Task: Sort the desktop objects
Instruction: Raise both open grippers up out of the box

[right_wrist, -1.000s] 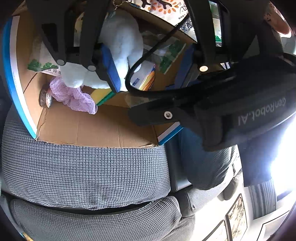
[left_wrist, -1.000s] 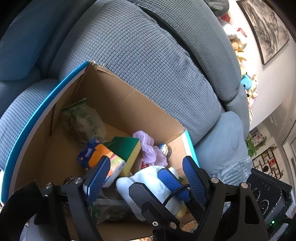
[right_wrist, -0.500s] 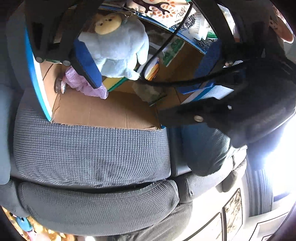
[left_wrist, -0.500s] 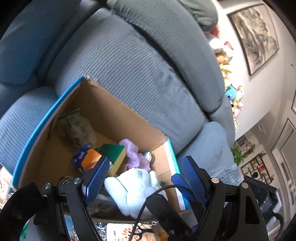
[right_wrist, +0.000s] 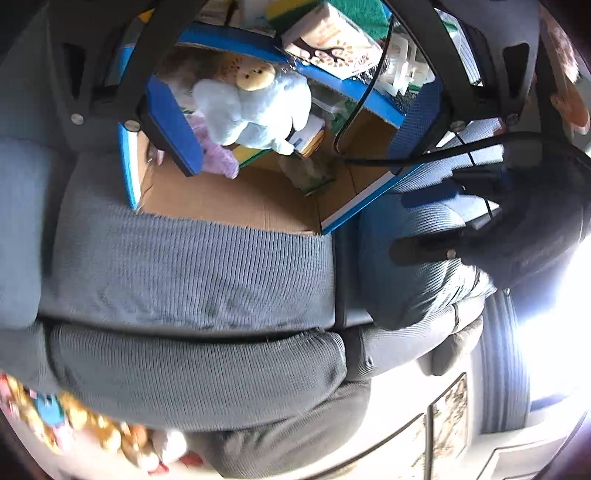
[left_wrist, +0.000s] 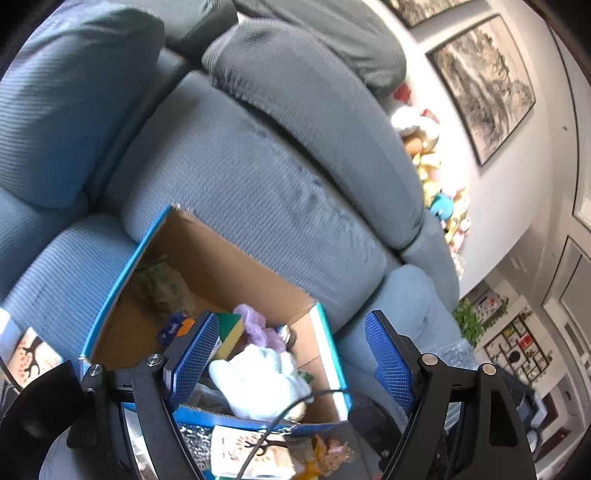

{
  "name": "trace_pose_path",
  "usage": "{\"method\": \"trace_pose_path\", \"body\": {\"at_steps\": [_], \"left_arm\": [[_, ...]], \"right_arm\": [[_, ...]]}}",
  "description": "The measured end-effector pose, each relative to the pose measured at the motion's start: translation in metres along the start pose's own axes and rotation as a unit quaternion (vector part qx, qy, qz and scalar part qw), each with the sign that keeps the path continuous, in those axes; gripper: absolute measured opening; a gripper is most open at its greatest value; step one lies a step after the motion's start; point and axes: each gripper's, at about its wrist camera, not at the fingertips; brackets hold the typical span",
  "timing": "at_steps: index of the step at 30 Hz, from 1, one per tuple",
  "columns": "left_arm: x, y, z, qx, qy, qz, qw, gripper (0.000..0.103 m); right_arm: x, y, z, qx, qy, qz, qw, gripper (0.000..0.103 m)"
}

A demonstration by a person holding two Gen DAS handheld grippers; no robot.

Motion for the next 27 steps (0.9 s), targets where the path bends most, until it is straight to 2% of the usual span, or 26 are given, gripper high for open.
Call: {"method": "trace_pose_path", "body": {"at_steps": [2, 5, 7, 9, 11, 14, 16, 18, 22, 24, 27], "left_arm": [[0.0, -0.015, -0.002, -0.009, -0.005, -0.008, 0.9999, 0.081], [0.0, -0.033, -0.005, -0.003, -0.003, 0.002, 1.0, 0.081], [0.0, -0.046, -0.009, 0.008, 0.0, 0.004, 1.0, 0.081], [-0.002, -0.066, -0.011, 0.016, 0.002, -0.002, 0.9999, 0.081], [-0.003, -0.089, -0.014, 0.017, -0.003, -0.008, 0.9998, 0.081], [-0.009, -0.114, -0.015, 0.007, -0.012, -0.008, 0.9999, 0.081], [-0.016, -0.129, -0.014, -0.001, -0.021, -0.007, 0.9998, 0.081], [-0.03, -0.144, -0.011, -0.025, -0.03, 0.004, 0.9992, 0.081], [-0.057, -0.164, -0.006, -0.095, -0.049, 0.046, 0.9932, 0.082], [-0.065, -0.177, -0.008, -0.095, -0.047, 0.043, 0.9934, 0.082], [-0.076, -0.202, -0.015, -0.063, -0.052, 0.004, 0.9966, 0.082]], "right_arm": [[0.002, -0.011, 0.013, -0.004, -0.025, 0.007, 1.0, 0.101], [0.002, -0.028, 0.045, -0.006, -0.077, 0.031, 0.996, 0.103], [0.0, -0.036, 0.07, -0.016, -0.125, 0.068, 0.99, 0.103], [-0.005, -0.042, 0.099, -0.037, -0.191, 0.114, 0.974, 0.103], [-0.011, -0.046, 0.122, -0.037, -0.238, 0.175, 0.955, 0.103], [-0.024, -0.056, 0.145, -0.026, -0.28, 0.256, 0.925, 0.103], [-0.03, -0.069, 0.154, -0.015, -0.28, 0.288, 0.916, 0.103], [-0.032, -0.084, 0.161, 0.004, -0.253, 0.307, 0.917, 0.103], [-0.034, -0.11, 0.177, 0.02, -0.217, 0.299, 0.929, 0.103], [-0.037, -0.119, 0.182, 0.017, -0.2, 0.286, 0.937, 0.103], [-0.044, -0.129, 0.19, 0.0, -0.173, 0.257, 0.951, 0.103]]}}
Point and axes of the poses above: each gripper's, at about its wrist camera, not at the fingertips, and y roughly the way its jaws point, z to its left, x to its top, and after that the axes turned 15 degrees about x, right-handed
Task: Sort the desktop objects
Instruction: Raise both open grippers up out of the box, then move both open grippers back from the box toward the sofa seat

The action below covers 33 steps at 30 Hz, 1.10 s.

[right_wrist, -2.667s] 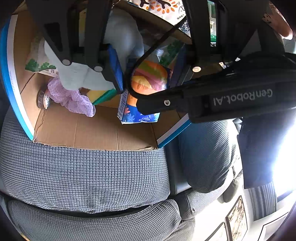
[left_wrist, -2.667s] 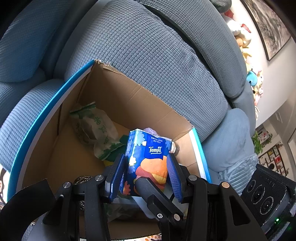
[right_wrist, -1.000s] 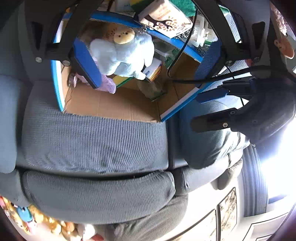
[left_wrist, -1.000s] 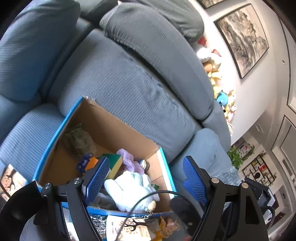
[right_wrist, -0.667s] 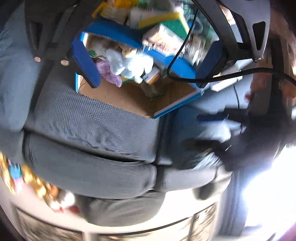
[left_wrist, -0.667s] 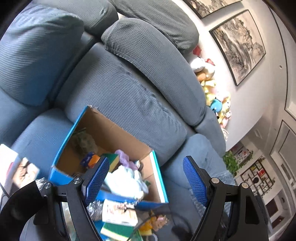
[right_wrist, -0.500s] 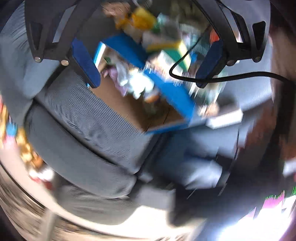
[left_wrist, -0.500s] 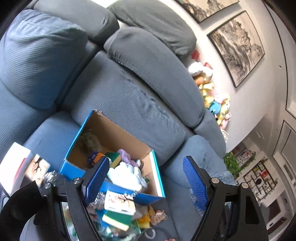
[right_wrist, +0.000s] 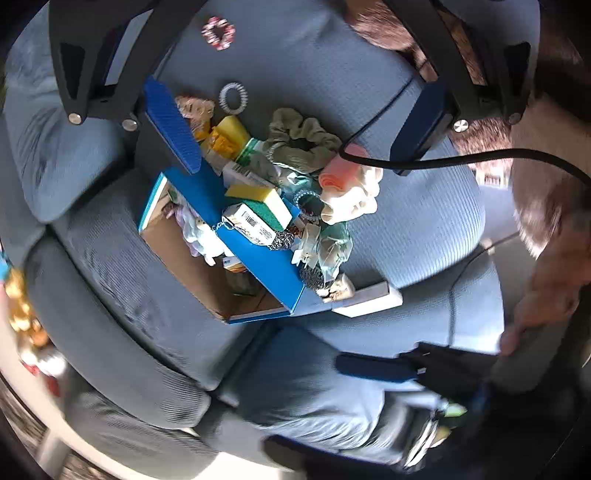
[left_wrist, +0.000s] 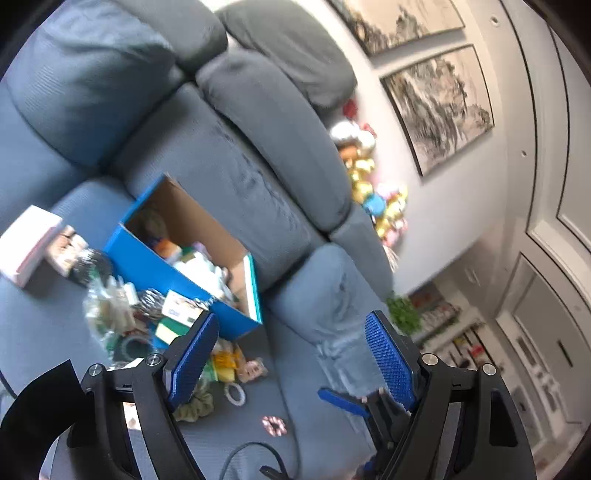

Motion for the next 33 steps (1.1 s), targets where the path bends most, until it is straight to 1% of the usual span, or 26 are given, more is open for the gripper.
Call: {"method": "trace_pose_path", "body": {"at_steps": [2, 4, 5, 6, 7, 10, 12, 13, 15, 16, 18, 19, 21, 24, 25, 28, 31, 33], "left_arm": [[-0.007, -0.013, -0.002, 0.007, -0.011, -0.027, 0.9995, 0.082], [-0.015, -0.02, -0.001, 0.005, -0.018, -0.034, 0.9993, 0.083], [-0.017, -0.02, -0.001, 0.007, -0.021, -0.032, 0.9992, 0.088], [-0.02, -0.02, -0.001, 0.007, -0.023, -0.03, 0.9993, 0.1], [-0.024, -0.021, -0.001, -0.001, -0.026, -0.031, 0.9992, 0.102], [-0.03, -0.026, -0.002, -0.014, -0.027, -0.036, 0.9989, 0.102], [-0.032, -0.029, -0.003, -0.001, -0.024, -0.048, 0.9986, 0.102], [-0.032, -0.03, -0.003, -0.003, -0.028, -0.049, 0.9984, 0.102], [-0.034, -0.03, 0.0, -0.02, -0.041, -0.04, 0.9982, 0.102], [-0.035, -0.028, 0.002, -0.038, -0.048, -0.033, 0.9976, 0.102], [-0.036, -0.027, 0.004, -0.052, -0.052, -0.026, 0.9969, 0.102], [-0.036, -0.026, 0.004, -0.052, -0.052, -0.024, 0.997, 0.102], [-0.034, -0.027, 0.003, -0.045, -0.046, -0.022, 0.9977, 0.102], [-0.031, -0.035, 0.002, -0.006, -0.033, -0.054, 0.998, 0.102], [-0.029, -0.04, 0.002, 0.012, -0.028, -0.072, 0.997, 0.102], [-0.025, -0.045, 0.003, 0.053, -0.01, -0.096, 0.9939, 0.102], [-0.025, -0.044, 0.0, 0.089, 0.007, -0.093, 0.9916, 0.102], [-0.029, -0.041, -0.002, 0.101, 0.016, -0.078, 0.9917, 0.102]], "right_arm": [[-0.007, -0.005, 0.006, -0.004, 0.027, -0.026, 0.999, 0.103], [-0.008, -0.006, 0.009, -0.004, 0.044, -0.044, 0.998, 0.103], [-0.01, -0.008, 0.01, -0.004, 0.056, -0.056, 0.997, 0.103], [-0.01, -0.008, 0.01, -0.003, 0.067, -0.064, 0.996, 0.103], [-0.011, -0.009, 0.009, 0.0, 0.08, -0.07, 0.994, 0.103], [-0.014, -0.013, 0.012, 0.009, 0.109, -0.092, 0.99, 0.103], [-0.015, -0.015, 0.015, 0.01, 0.117, -0.102, 0.988, 0.103], [-0.016, -0.016, 0.018, 0.013, 0.119, -0.105, 0.987, 0.103], [-0.017, -0.014, 0.023, 0.019, 0.121, -0.109, 0.986, 0.103], [-0.018, -0.013, 0.025, 0.023, 0.122, -0.111, 0.986, 0.103], [-0.019, -0.012, 0.024, 0.036, 0.129, -0.117, 0.984, 0.103], [-0.02, -0.011, 0.024, 0.04, 0.133, -0.117, 0.983, 0.103], [-0.023, -0.01, 0.024, 0.048, 0.135, -0.114, 0.983, 0.103], [-0.032, -0.006, 0.023, 0.062, 0.134, -0.097, 0.984, 0.103], [-0.034, -0.005, 0.024, 0.058, 0.132, -0.09, 0.985, 0.103], [-0.039, -0.001, 0.024, 0.037, 0.118, -0.066, 0.99, 0.103], [-0.042, 0.0, 0.024, 0.005, 0.108, -0.059, 0.992, 0.103], [-0.043, -0.002, 0.021, -0.014, 0.108, -0.069, 0.992, 0.103]]}}
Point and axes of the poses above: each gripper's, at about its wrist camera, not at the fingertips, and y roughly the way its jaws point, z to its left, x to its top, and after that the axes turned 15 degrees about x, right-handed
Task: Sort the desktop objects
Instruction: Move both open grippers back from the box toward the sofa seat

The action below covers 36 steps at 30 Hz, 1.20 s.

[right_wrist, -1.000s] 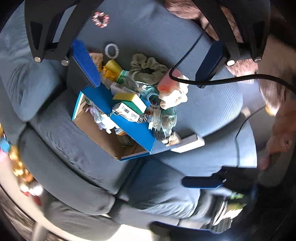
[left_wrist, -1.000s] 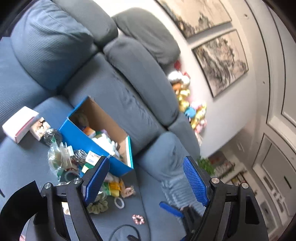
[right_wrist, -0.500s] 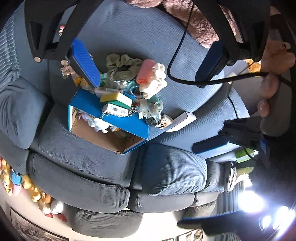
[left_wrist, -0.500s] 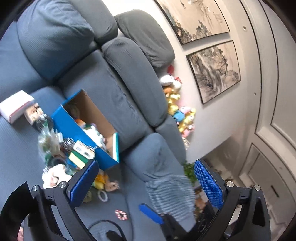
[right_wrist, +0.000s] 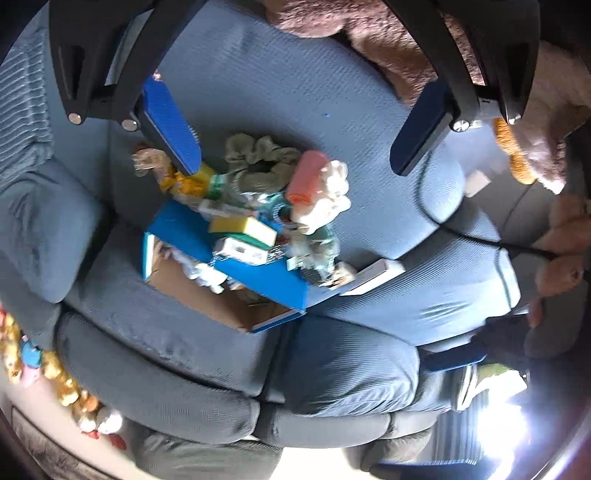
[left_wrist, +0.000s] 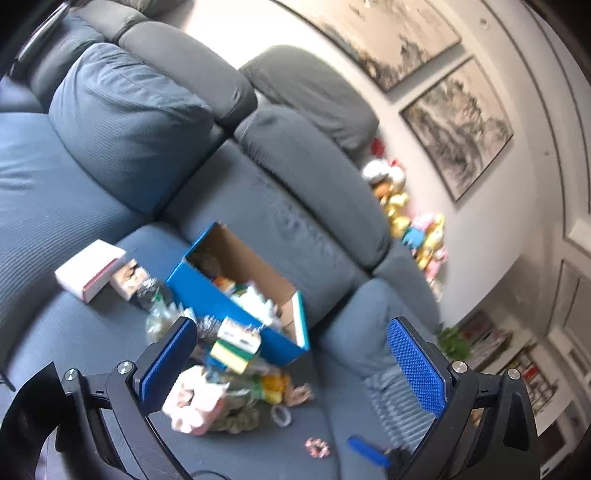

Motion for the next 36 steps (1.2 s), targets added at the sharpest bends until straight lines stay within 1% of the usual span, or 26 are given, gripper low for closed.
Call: {"method": "trace_pose_path", "body": {"at_steps": [2, 7, 10, 12, 15, 16, 18, 19, 21, 22, 24, 26, 28, 30, 32, 35, 36], "left_arm": [[-0.006, 0.001, -0.006, -0.007, 0.018, 0.017, 0.9997, 0.102], [-0.013, -0.004, -0.017, -0.058, 0.03, 0.038, 0.9971, 0.102], [-0.012, -0.01, -0.02, -0.078, 0.031, 0.048, 0.9953, 0.102], [-0.01, -0.016, -0.021, -0.081, 0.03, 0.043, 0.9953, 0.102], [-0.006, -0.028, -0.021, -0.059, 0.032, 0.017, 0.9976, 0.102], [-0.005, -0.033, -0.02, -0.052, 0.034, 0.005, 0.9981, 0.102], [-0.003, -0.038, -0.018, -0.039, 0.034, -0.007, 0.9986, 0.102], [-0.002, -0.038, -0.016, -0.036, 0.033, -0.009, 0.9988, 0.102], [-0.002, -0.037, -0.011, -0.03, 0.026, -0.012, 0.9991, 0.102], [-0.002, -0.035, -0.009, -0.026, 0.022, -0.012, 0.9994, 0.102], [-0.004, -0.031, -0.007, -0.025, 0.014, -0.011, 0.9995, 0.102], [-0.009, -0.025, -0.008, -0.025, 0.008, -0.004, 0.9996, 0.102], [-0.015, -0.019, -0.011, -0.039, 0.002, 0.005, 0.9992, 0.102], [-0.025, -0.01, -0.017, -0.057, -0.003, 0.019, 0.9982, 0.102], [-0.032, -0.006, -0.023, -0.066, -0.006, 0.02, 0.9976, 0.102], [-0.045, 0.002, -0.036, -0.09, -0.013, 0.015, 0.9957, 0.102], [-0.05, 0.007, -0.041, -0.106, -0.016, 0.02, 0.994, 0.102]], "right_arm": [[0.001, -0.003, -0.003, -0.013, 0.004, -0.016, 1.0, 0.103], [0.004, -0.02, -0.009, -0.051, 0.012, -0.081, 0.995, 0.103], [0.0, -0.036, -0.01, -0.085, 0.0, -0.14, 0.987, 0.103], [-0.004, -0.05, -0.01, -0.091, -0.003, -0.182, 0.979, 0.103], [-0.01, -0.071, -0.015, -0.073, 0.007, -0.234, 0.969, 0.103], [-0.013, -0.078, -0.016, -0.067, 0.012, -0.251, 0.966, 0.103], [-0.021, -0.092, -0.02, -0.054, 0.019, -0.288, 0.956, 0.103], [-0.027, -0.101, -0.022, -0.047, 0.024, -0.313, 0.948, 0.103], [-0.036, -0.113, -0.025, -0.03, 0.03, -0.35, 0.936, 0.103], [-0.039, -0.116, -0.027, -0.023, 0.033, -0.362, 0.931, 0.103], [-0.048, -0.125, -0.034, 0.006, 0.049, -0.393, 0.918, 0.103], [-0.053, -0.128, -0.039, 0.031, 0.065, -0.408, 0.91, 0.103], [-0.057, -0.127, -0.044, 0.041, 0.079, -0.417, 0.904, 0.103], [-0.059, -0.126, -0.044, 0.042, 0.086, -0.42, 0.903, 0.103], [-0.06, -0.124, -0.045, 0.047, 0.088, -0.421, 0.902, 0.103], [-0.061, -0.12, -0.044, 0.061, 0.09, -0.425, 0.899, 0.103], [-0.062, -0.119, -0.044, 0.063, 0.093, -0.425, 0.898, 0.103]]}}
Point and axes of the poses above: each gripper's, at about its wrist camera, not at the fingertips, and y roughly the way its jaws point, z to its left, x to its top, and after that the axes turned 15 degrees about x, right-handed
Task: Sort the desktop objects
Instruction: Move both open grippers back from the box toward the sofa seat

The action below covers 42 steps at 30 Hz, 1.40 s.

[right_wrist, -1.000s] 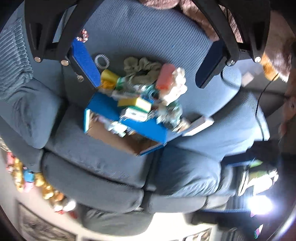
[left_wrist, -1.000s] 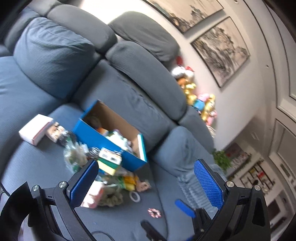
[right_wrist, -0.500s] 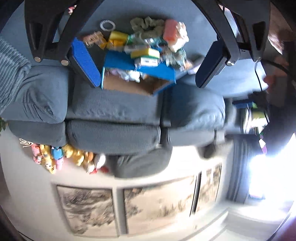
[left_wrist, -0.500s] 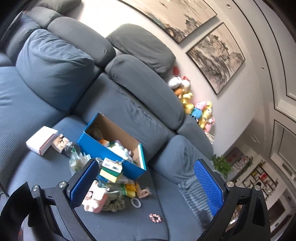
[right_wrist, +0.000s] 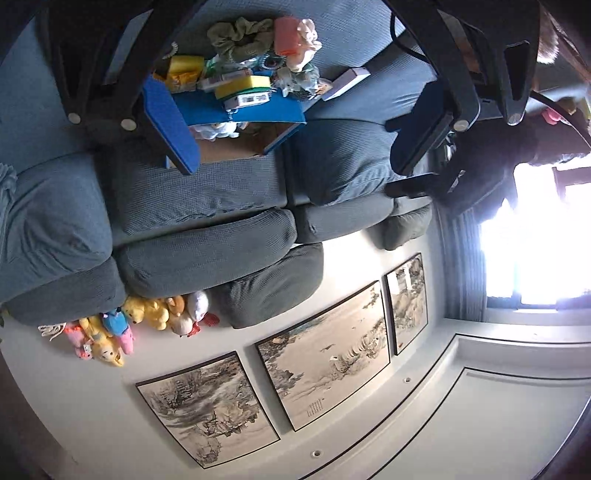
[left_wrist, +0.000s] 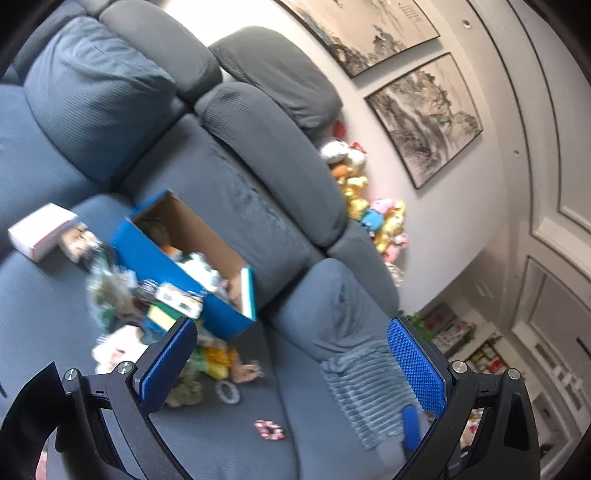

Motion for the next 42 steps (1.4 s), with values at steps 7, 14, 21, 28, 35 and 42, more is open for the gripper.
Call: {"method": "trace_pose_path", "body": {"at_steps": [7, 14, 21, 28, 35, 42], "left_arm": [[-0.024, 0.026, -0.017, -0.056, 0.009, 0.052, 0.997, 0.102], [-0.044, 0.025, -0.018, -0.046, 0.015, 0.109, 0.9928, 0.102], [-0.077, 0.024, -0.025, -0.037, 0.027, 0.131, 0.9903, 0.102], [-0.095, 0.03, -0.002, 0.037, 0.052, 0.097, 0.9932, 0.102], [-0.109, 0.052, 0.014, 0.05, 0.061, 0.144, 0.9864, 0.102], [-0.124, 0.088, 0.001, 0.042, 0.091, 0.182, 0.9781, 0.102]], "right_arm": [[-0.006, 0.005, -0.001, -0.013, 0.015, -0.002, 1.0, 0.103], [-0.01, 0.011, -0.009, -0.188, -0.047, 0.008, 0.981, 0.103], [-0.024, 0.008, -0.053, -0.288, 0.002, 0.027, 0.957, 0.103], [-0.065, 0.006, -0.088, -0.319, 0.034, 0.101, 0.942, 0.103], [-0.103, 0.005, -0.104, -0.278, 0.067, 0.172, 0.943, 0.103], [-0.123, -0.009, -0.145, -0.318, 0.092, 0.218, 0.918, 0.103]]}}
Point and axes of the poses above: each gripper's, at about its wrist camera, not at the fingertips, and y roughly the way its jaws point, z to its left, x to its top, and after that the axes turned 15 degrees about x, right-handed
